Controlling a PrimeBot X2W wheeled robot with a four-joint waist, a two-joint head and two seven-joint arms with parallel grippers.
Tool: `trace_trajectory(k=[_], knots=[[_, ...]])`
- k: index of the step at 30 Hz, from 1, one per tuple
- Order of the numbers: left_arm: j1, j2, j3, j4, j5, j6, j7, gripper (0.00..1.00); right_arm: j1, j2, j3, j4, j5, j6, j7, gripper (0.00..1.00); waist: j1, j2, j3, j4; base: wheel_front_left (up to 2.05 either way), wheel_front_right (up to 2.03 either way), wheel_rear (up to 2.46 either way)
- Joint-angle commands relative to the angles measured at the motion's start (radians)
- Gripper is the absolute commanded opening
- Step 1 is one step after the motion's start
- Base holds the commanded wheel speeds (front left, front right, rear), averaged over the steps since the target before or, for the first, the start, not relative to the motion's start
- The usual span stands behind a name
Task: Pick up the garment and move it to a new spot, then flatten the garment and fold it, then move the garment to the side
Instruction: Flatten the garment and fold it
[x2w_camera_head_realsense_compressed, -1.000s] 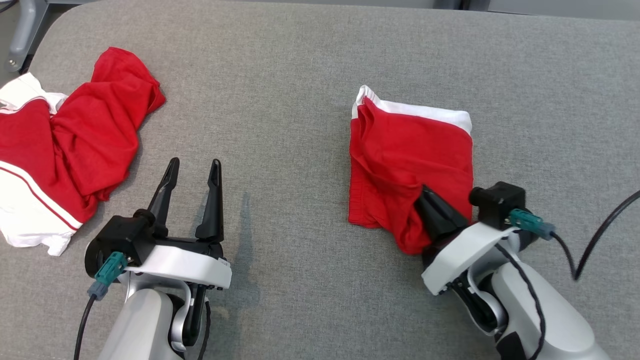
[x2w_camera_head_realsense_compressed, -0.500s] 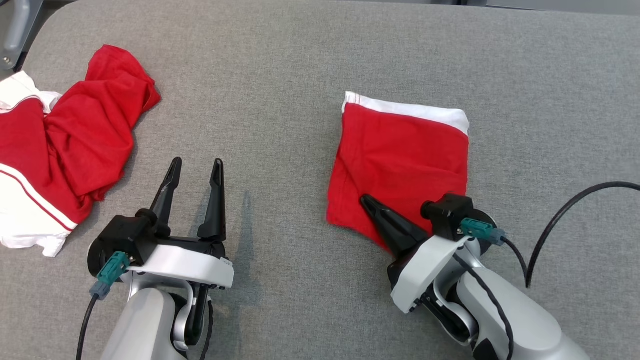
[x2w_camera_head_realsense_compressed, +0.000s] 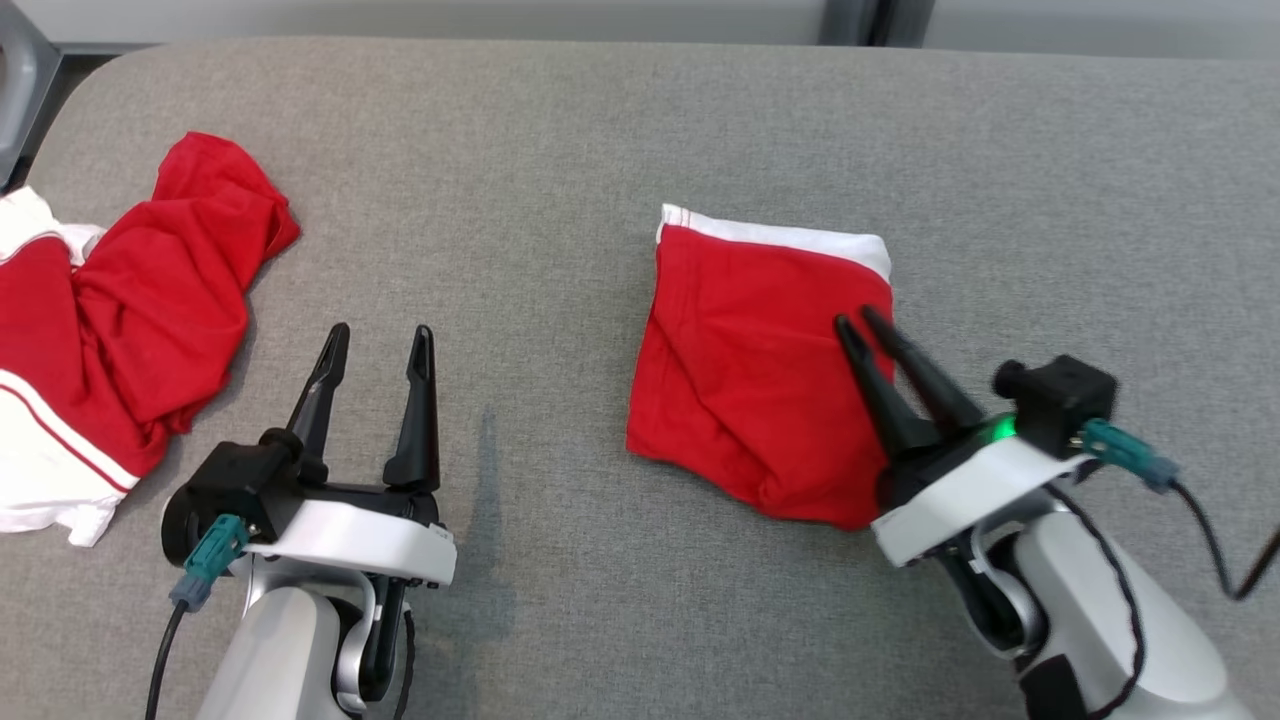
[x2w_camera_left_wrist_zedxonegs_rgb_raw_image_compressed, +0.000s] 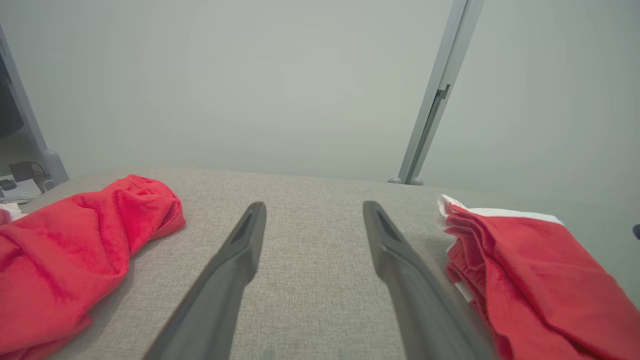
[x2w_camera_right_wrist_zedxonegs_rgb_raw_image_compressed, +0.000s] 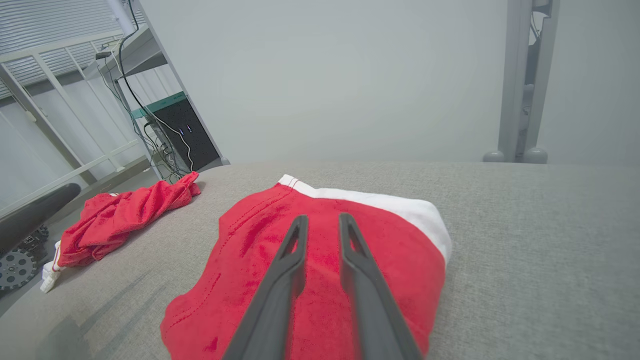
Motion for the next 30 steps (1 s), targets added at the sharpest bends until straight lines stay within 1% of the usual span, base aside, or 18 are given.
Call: trace_trajectory(k=[1, 8, 13, 14, 19, 24, 30], knots=[[0.011, 0.004, 0.004, -0.002, 0.006, 0.004, 0.000, 1.00, 0.027, -0.010, -0.049, -0.017, -0.018, 0.001, -0.010, 1.00, 0.0000, 0.0000, -0.015, -0.013, 0.00, 0.00, 0.00], [0.033, 0.019, 0.016, -0.004, 0.014, 0.006, 0.000, 1.00, 0.134, -0.010, -0.284, -0.093, -0.096, 0.000, 0.002, 1.00, 0.0000, 0.0000, -0.054, -0.042, 0.00, 0.00, 0.00], [0.057, 0.037, 0.020, -0.008, 0.018, 0.011, 0.000, 1.00, 0.208, 0.000, -0.417, -0.160, -0.147, 0.001, 0.035, 1.00, 0.0000, 0.0000, -0.083, -0.062, 0.00, 0.00, 0.00], [0.057, 0.037, 0.020, -0.008, 0.018, 0.011, 0.000, 1.00, 0.208, 0.000, -0.417, -0.160, -0.147, 0.001, 0.035, 1.00, 0.0000, 0.0000, -0.083, -0.062, 0.00, 0.00, 0.00], [0.082, 0.052, 0.020, -0.018, 0.022, 0.019, 0.007, 1.00, 0.280, 0.018, -0.490, -0.221, -0.184, 0.001, 0.078, 1.00, 0.0000, 0.0000, -0.120, -0.080, 0.00, 0.00, 0.00], [0.127, 0.060, 0.009, -0.034, 0.024, 0.029, 0.023, 1.00, 0.360, 0.030, -0.527, -0.279, -0.203, 0.001, 0.122, 1.00, 0.0000, 0.0000, -0.169, -0.088, 0.00, 0.00, 0.00], [0.169, 0.062, 0.005, -0.047, 0.014, 0.038, 0.035, 1.00, 0.421, 0.042, -0.553, -0.320, -0.216, 0.001, 0.153, 1.00, 0.0000, 0.0000, -0.209, -0.094, 0.00, 0.00, 0.00]])
